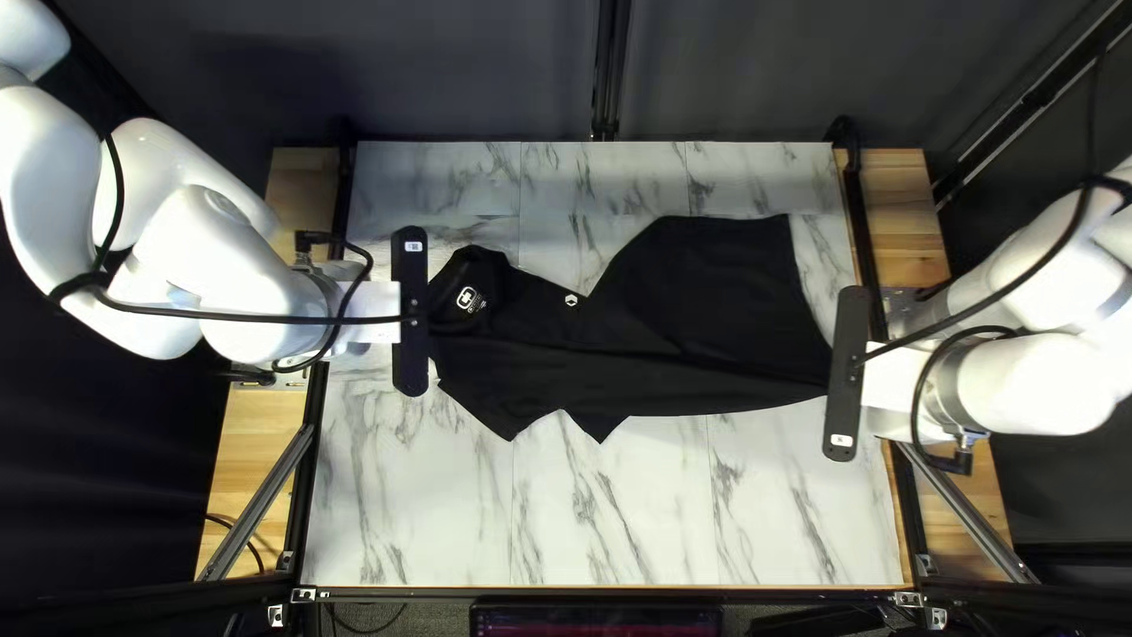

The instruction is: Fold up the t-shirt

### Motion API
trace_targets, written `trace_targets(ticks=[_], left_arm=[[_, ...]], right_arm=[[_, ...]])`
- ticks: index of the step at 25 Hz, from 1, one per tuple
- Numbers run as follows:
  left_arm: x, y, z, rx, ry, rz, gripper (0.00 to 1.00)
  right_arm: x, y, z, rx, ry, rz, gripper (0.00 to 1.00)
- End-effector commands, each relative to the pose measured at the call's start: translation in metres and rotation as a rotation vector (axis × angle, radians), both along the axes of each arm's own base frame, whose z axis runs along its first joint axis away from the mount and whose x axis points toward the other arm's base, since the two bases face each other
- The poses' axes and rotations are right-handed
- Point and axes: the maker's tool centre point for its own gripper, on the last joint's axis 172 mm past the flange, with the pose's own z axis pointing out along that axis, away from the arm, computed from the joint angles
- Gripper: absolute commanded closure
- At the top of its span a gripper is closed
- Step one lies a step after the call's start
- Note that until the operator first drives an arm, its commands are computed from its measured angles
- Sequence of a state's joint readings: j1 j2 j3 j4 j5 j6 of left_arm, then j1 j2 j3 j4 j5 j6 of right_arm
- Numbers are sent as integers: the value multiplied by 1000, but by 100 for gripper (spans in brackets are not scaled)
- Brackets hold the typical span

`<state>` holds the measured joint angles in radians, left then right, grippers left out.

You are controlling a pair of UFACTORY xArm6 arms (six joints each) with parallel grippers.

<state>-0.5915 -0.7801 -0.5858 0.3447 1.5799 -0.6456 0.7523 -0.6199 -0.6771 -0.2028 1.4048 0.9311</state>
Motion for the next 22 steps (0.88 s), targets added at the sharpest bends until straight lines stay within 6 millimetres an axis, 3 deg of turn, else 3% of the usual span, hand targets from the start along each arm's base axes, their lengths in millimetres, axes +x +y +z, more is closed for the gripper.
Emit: trace_targets(ticks=[1, 5, 6, 7, 8, 9, 17, 22], left_arm=[[2, 1, -12, 1, -10, -3, 100], [12, -1, -43, -35, -32, -32, 100], [14, -2, -48, -42, -36, -38, 90], [18, -5, -55, -55, -42, -50, 34], [24, -11, -62, -73, -54, -69, 8], [28, -15, -66, -84, -62, -81, 0], [69, -60, -110, -171, -134, -175, 0], [82, -59, -138, -188, -122, -166, 0]], right_arm=[[6, 1, -5, -12, 2, 11, 100], [6, -3, -23, -4, 7, 19, 100], [5, -3, -25, -2, 8, 20, 100], [4, -4, -28, 1, 8, 20, 100], [3, -4, -29, 2, 8, 21, 100], [3, -4, -31, 5, 8, 21, 100], [4, -4, -39, 18, 4, 23, 100], [6, -1, -38, 20, 0, 21, 100]])
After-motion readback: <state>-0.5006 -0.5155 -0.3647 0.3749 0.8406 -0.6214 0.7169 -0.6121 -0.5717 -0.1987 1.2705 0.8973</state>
